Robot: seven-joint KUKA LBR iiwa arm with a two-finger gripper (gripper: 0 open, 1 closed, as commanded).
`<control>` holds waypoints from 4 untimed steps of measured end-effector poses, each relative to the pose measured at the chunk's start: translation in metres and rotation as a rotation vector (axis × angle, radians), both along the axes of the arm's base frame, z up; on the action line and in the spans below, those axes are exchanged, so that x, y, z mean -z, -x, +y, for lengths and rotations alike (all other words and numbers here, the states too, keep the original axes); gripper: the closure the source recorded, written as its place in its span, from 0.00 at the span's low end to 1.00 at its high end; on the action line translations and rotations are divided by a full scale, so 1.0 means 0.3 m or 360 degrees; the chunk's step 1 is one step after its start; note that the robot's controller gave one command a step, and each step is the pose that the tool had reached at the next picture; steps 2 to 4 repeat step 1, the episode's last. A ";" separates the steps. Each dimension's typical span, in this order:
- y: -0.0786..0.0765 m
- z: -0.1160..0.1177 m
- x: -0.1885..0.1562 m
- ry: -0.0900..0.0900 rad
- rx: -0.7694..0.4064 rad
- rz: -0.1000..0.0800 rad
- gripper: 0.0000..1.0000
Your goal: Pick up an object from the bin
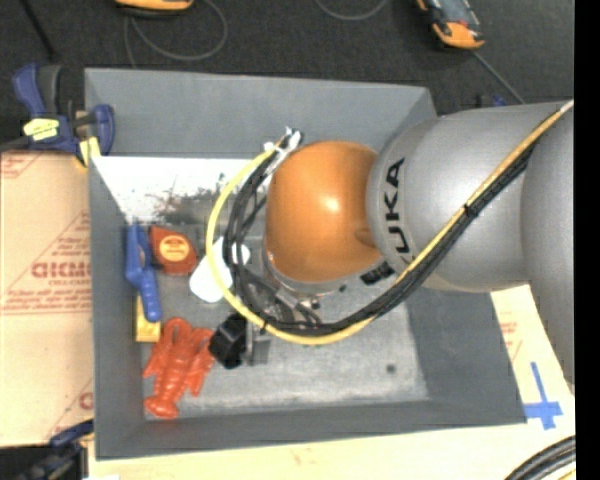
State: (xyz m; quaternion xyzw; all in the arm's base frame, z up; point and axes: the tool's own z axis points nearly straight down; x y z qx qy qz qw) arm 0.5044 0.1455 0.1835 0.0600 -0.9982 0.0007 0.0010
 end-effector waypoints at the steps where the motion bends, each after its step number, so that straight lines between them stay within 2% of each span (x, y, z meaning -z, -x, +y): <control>1: -0.002 0.054 -0.153 -0.0004 0.0127 -0.0007 1.00; 4: -0.002 0.054 -0.153 -0.0004 0.0127 -0.0007 1.00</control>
Offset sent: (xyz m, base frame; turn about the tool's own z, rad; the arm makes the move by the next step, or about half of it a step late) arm 0.0212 0.0325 0.0676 0.0337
